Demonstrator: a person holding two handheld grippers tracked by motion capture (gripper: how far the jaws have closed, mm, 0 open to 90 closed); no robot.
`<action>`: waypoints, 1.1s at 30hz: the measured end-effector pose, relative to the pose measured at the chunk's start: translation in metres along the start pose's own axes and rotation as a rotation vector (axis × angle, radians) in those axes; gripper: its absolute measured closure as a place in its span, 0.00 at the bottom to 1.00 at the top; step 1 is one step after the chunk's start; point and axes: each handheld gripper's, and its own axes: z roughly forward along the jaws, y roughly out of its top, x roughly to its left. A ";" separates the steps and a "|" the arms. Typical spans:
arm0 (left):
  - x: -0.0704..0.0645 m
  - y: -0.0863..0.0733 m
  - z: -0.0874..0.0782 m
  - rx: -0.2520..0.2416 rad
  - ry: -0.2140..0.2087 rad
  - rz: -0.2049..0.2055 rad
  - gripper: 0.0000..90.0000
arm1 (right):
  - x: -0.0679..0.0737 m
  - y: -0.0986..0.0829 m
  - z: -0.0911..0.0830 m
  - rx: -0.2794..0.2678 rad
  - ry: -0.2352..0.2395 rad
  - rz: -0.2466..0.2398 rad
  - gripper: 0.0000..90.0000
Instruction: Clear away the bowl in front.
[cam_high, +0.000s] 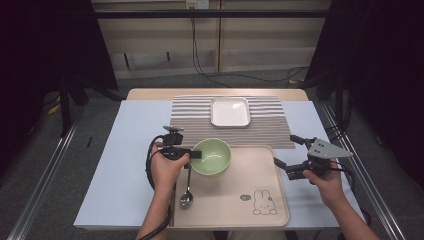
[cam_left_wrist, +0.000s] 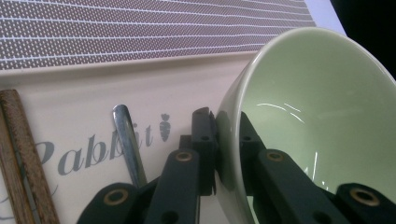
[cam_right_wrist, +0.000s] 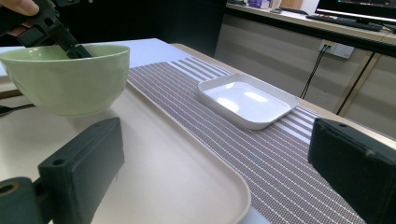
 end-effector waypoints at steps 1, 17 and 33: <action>0.000 -0.001 0.001 -0.004 0.005 0.001 0.92 | 0.000 0.000 0.000 0.001 0.000 -0.006 0.04; 0.002 -0.012 0.006 0.035 0.038 0.008 0.92 | 0.000 0.000 0.000 -0.002 -0.003 0.005 0.04; 0.003 -0.018 0.006 0.079 0.050 0.038 0.92 | 0.001 0.000 0.001 -0.003 -0.003 0.000 0.04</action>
